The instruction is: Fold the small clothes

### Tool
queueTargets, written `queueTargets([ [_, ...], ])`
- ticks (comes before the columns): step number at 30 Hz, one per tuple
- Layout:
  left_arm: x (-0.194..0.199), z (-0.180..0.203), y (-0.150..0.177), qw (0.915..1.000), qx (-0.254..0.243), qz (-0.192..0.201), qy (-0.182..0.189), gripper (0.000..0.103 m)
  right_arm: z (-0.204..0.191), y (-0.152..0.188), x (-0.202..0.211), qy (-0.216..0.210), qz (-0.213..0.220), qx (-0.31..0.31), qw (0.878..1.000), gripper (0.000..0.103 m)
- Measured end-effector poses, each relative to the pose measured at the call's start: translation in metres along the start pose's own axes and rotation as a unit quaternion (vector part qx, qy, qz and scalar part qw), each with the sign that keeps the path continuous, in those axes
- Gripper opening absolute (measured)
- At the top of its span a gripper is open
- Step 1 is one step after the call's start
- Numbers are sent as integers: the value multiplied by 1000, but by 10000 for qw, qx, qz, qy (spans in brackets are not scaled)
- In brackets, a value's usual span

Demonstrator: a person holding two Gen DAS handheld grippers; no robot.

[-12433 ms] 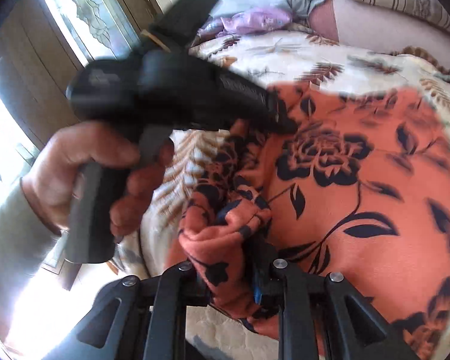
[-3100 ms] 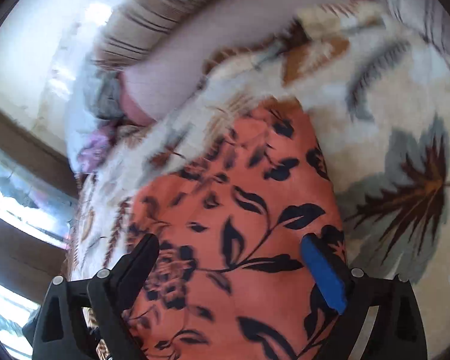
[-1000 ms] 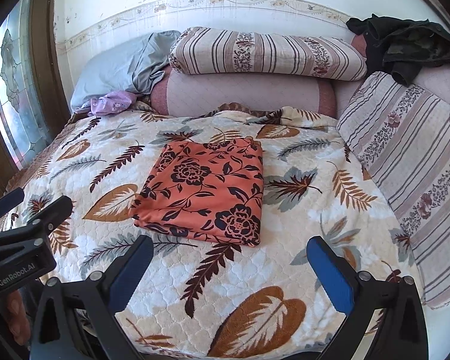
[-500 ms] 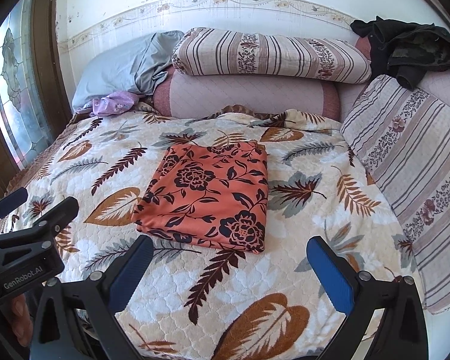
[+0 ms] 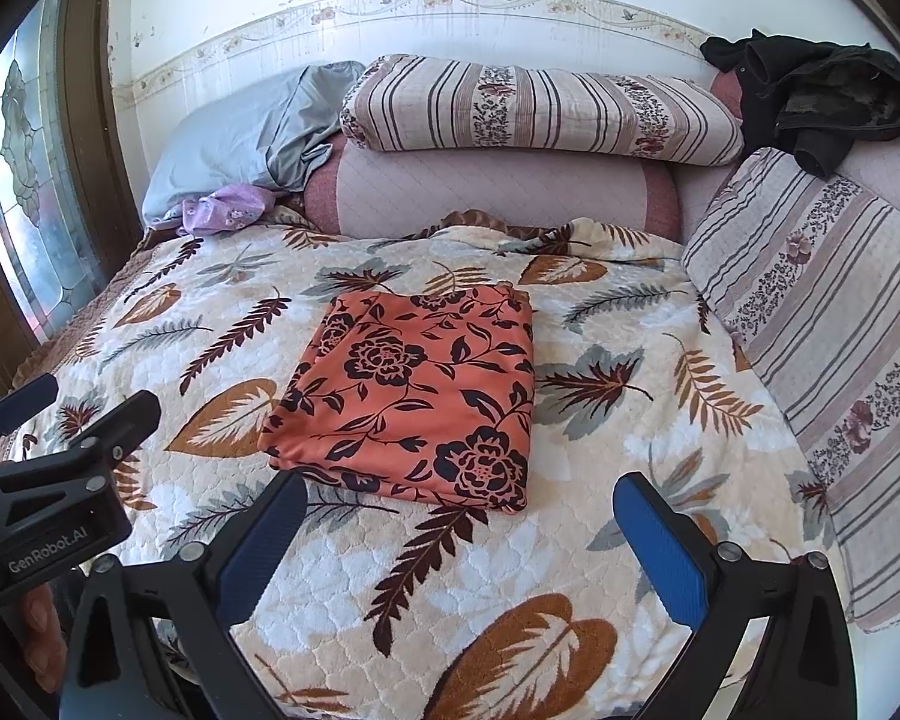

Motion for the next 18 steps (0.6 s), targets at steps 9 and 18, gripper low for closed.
queueTargets([
  [9,-11,9,-2,9999,-34,-94,39,103,7,-5,-10,-58,-32,20,10000,103],
  [18,-18,16,-10,9999,-86,54,73,103,9,-6,-22,-65,-102,-19,9999,103],
])
Point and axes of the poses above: each gripper's, at about its wrist camera, not at the fingertips, and x roughly against the way its jaws point, z to its right, y to its underside, the point moved 9 cm from there along -x, roughly the way its jaws point, and after that the axes turned 11 degrees about x, right-handed, at the moved point
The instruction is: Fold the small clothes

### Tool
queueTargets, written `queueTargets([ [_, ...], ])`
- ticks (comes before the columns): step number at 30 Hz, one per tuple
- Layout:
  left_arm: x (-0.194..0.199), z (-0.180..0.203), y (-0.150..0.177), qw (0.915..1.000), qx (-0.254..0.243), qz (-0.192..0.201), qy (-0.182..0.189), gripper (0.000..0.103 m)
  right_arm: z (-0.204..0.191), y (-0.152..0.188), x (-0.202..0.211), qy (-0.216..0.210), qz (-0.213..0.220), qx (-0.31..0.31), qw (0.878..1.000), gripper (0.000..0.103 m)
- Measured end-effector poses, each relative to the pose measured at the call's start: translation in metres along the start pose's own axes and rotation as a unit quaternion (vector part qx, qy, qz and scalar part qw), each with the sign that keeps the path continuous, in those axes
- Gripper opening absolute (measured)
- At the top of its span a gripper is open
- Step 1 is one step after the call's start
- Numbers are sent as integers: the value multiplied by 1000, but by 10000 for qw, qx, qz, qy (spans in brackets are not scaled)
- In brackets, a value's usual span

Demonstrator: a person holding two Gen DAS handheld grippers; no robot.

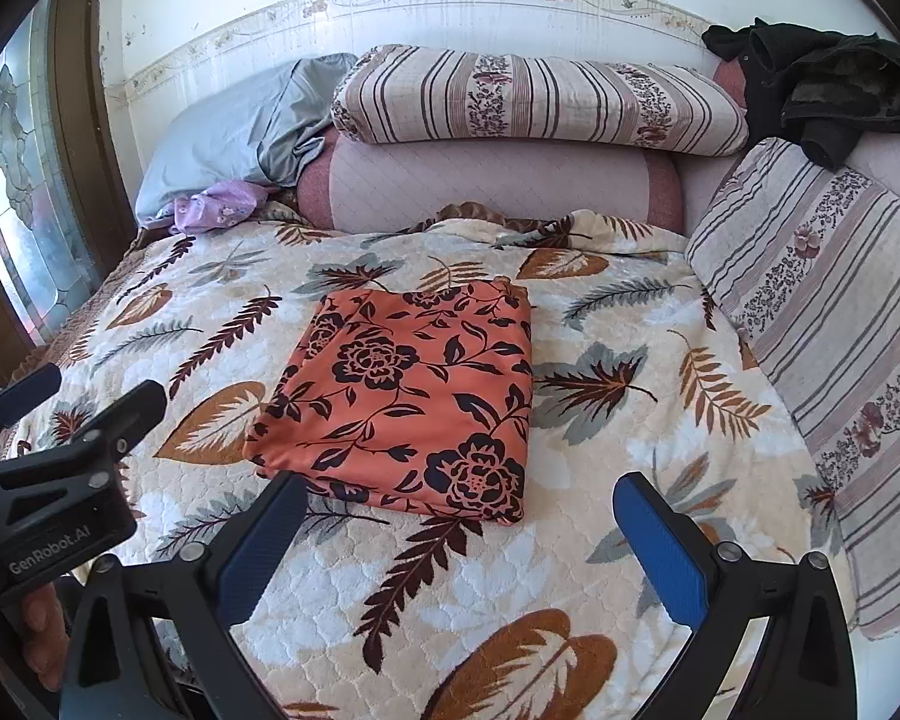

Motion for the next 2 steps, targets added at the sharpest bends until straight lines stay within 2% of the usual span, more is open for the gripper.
queueTargets([
  [2,-4,0,-2,10000,-4,-14,-7,103,-1,-1,-5,-13,-29,-6,10000,103],
])
Point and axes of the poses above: each gripper's, at about its wrist camera, not at the fingertips, and x roughly against the way its jaws point, z to its right, y to its underside, the point moved 9 cm from there along -x, roughly the way its jaws point, and after that the axes turned 11 degrees about x, right-handed, at the moved point
